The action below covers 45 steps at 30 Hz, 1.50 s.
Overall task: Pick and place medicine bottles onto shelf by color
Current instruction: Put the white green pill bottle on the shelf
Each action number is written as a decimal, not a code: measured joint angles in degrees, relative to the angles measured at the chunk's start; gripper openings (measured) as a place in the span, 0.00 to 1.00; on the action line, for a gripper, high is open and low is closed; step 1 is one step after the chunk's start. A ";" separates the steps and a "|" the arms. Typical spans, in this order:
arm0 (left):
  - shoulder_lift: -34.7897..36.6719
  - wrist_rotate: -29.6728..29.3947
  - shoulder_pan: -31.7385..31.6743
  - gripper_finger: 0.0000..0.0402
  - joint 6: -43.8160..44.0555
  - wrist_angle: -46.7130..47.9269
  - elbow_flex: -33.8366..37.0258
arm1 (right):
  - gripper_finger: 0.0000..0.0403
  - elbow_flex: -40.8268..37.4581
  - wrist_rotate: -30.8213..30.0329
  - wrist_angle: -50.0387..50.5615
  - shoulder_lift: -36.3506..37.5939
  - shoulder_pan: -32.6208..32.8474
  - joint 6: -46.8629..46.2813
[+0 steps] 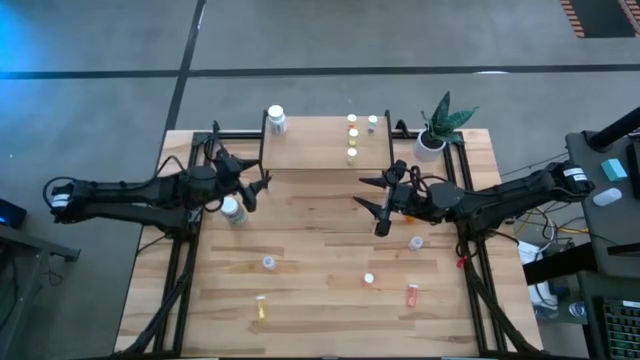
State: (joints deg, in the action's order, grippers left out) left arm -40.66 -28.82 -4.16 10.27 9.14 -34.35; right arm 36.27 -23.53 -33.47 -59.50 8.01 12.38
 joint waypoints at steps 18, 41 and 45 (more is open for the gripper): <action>0.34 3.58 0.13 0.71 4.34 17.08 -2.01 | 0.53 0.00 -0.09 0.52 0.19 -0.02 4.20; -2.24 6.43 0.13 0.71 9.09 42.21 -11.30 | 0.53 0.00 -0.50 0.58 0.17 -0.02 -0.90; -4.62 6.68 0.11 0.71 10.54 48.07 -12.46 | 0.53 0.00 -0.50 0.60 0.06 -0.02 -0.82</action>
State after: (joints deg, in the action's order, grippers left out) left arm -45.29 -22.13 -4.05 20.81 57.22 -46.82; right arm 36.27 -24.03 -32.87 -59.44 7.99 11.55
